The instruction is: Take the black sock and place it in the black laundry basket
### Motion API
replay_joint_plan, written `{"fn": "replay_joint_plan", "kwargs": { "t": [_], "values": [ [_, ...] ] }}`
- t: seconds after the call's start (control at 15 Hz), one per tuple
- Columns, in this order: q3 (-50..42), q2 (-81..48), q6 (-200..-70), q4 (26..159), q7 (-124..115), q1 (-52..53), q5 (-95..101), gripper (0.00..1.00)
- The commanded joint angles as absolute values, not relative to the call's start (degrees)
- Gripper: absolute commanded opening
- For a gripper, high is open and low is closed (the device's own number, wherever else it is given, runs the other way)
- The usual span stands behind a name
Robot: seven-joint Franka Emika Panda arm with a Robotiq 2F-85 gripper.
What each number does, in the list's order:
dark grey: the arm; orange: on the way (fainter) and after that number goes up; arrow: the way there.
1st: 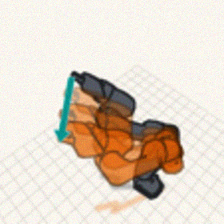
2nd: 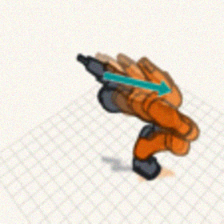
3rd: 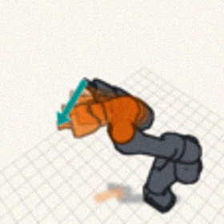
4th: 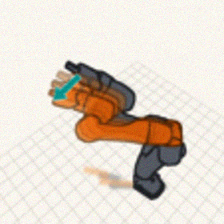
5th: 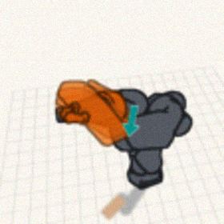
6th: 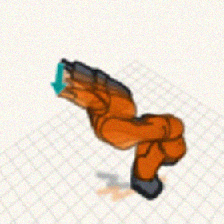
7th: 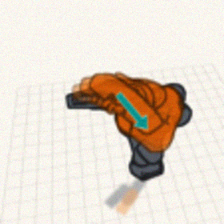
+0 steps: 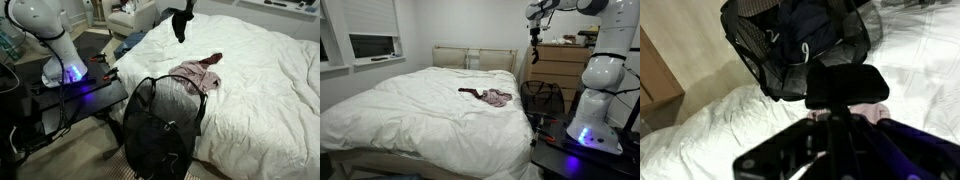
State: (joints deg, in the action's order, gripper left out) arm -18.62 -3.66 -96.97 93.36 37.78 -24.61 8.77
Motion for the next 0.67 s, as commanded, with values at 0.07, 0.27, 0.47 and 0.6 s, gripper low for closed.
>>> {"fn": "replay_joint_plan", "kwargs": {
  "t": [0.07, 0.27, 0.47, 0.6],
  "values": [
    [-22.26, 2.61, -98.31, 98.68, 45.81, -25.65, 4.13, 0.00],
    [-25.41, 2.04, -98.15, 98.83, 50.58, -26.51, 1.67, 0.00],
    [-27.70, 0.18, -98.25, 98.80, 54.47, -27.31, -0.02, 0.00],
    [-28.60, -1.94, -98.65, 98.60, 56.11, -27.99, -1.28, 0.00]
  ]
}}
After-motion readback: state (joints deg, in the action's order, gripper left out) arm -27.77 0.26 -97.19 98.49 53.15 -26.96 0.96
